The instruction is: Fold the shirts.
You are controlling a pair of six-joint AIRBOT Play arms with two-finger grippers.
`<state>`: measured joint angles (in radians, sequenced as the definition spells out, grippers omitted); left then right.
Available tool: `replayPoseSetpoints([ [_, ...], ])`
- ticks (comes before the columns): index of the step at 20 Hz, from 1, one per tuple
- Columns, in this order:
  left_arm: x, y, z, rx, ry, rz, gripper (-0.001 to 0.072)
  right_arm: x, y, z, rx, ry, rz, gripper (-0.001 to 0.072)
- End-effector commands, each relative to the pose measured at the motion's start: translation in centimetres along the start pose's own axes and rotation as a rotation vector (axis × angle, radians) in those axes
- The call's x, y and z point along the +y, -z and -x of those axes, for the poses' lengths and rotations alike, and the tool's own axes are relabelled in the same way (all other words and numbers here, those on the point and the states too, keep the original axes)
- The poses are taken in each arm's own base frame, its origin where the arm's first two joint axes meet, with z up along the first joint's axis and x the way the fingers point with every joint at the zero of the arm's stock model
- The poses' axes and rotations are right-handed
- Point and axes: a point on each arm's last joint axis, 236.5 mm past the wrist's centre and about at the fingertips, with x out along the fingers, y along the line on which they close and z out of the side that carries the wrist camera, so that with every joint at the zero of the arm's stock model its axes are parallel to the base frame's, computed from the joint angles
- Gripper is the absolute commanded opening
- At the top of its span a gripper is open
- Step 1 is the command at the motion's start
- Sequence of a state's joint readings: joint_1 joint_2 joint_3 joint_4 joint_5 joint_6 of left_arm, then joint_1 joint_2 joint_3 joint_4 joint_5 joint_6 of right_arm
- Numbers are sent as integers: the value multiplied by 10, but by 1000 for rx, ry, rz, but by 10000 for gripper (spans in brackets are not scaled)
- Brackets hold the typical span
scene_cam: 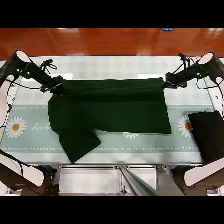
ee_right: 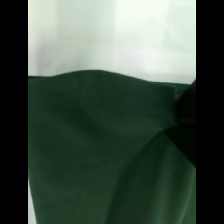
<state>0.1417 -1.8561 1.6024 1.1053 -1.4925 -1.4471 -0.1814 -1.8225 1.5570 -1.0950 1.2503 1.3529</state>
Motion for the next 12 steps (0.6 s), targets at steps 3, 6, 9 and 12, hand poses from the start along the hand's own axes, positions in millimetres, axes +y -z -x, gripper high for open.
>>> replayPoseSetpoints([
  [3, 11, 9, -3, 34, -24, 16, 22, 9, 7, -6, 28, -10, 9, 20],
  [6, 15, 9, -1, 32, -25, 24, 22, 10, 8, -7, 34, 2, -10, 20],
  [9, 18, 18, 2, 67, -19, 45, 132, 7, 15, -6, 61, 15, -59, 427],
  [12, 25, 36, 14, 126, -57, 49, 505, -2, 33, 13, 127, 25, -107, 415],
])
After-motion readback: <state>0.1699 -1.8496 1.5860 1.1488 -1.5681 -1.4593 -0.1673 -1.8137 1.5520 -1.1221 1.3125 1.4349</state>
